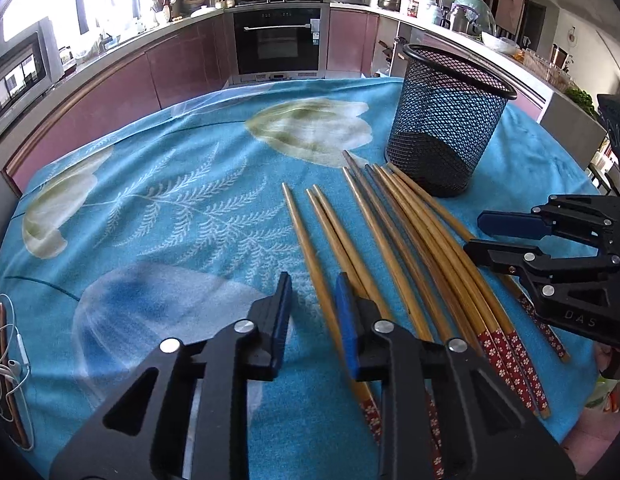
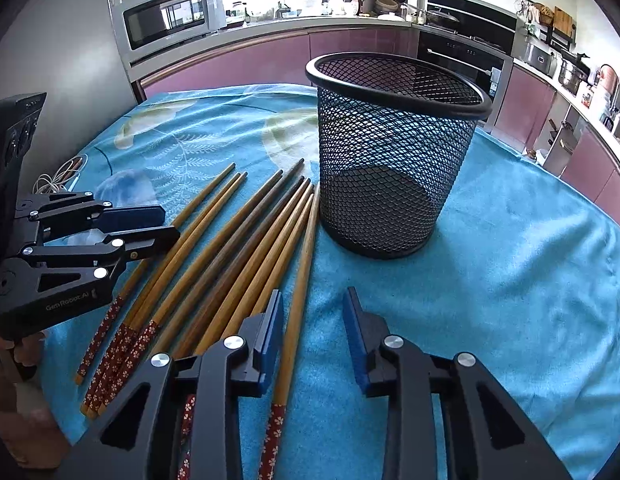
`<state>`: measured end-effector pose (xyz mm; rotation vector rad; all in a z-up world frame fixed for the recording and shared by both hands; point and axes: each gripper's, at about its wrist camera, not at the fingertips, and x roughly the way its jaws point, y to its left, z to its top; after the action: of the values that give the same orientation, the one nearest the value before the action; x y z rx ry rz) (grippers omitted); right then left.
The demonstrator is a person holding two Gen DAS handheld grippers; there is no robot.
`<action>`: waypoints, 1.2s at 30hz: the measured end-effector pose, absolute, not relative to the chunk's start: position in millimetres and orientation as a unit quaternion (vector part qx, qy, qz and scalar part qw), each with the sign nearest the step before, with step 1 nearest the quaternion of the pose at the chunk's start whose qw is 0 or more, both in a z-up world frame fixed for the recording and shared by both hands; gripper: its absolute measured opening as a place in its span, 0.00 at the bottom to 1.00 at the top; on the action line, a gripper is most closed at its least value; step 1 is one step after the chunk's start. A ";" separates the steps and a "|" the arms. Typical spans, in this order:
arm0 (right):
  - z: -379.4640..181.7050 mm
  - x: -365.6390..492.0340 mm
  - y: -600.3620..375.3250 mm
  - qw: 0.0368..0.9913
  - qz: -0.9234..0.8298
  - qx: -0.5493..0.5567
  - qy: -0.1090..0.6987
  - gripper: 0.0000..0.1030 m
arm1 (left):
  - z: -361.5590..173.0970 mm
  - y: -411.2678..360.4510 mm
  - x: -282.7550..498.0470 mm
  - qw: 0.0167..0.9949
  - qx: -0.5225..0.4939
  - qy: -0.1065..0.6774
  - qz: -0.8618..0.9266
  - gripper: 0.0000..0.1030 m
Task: Organize utensils
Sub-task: 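Lower the left tool toward the bamboo chopsticks while the right tool lowers beside it, then close the left tool on one chopstick while the right tool grasps another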
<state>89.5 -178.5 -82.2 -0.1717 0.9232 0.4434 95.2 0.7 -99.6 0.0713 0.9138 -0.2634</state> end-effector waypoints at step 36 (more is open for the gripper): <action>21.3 62.7 -218.6 0.901 0.301 0.013 0.312 0.05 | 41.1 19.8 44.4 0.925 -0.072 0.290 -0.236 0.07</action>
<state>62.7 -218.6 21.3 0.0274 0.6454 0.6235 44.4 19.8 41.1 -0.1487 0.5956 -0.4843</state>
